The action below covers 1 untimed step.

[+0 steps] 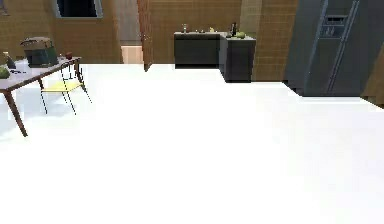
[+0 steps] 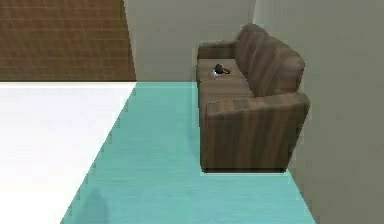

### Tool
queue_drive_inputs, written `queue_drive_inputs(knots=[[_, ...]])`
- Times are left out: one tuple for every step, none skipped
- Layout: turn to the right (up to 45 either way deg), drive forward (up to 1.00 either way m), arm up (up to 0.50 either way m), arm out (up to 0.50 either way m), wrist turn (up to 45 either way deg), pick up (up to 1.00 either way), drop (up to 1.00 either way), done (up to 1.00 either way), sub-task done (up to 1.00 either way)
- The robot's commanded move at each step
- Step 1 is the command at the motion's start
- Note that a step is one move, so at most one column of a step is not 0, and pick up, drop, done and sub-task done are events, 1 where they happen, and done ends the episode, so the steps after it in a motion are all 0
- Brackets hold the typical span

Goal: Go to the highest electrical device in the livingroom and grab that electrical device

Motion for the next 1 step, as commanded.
queue_drive_inputs(knots=[[45.0, 0.00, 0.00, 0.00, 0.0, 0.00, 0.00, 0.00, 0.00]])
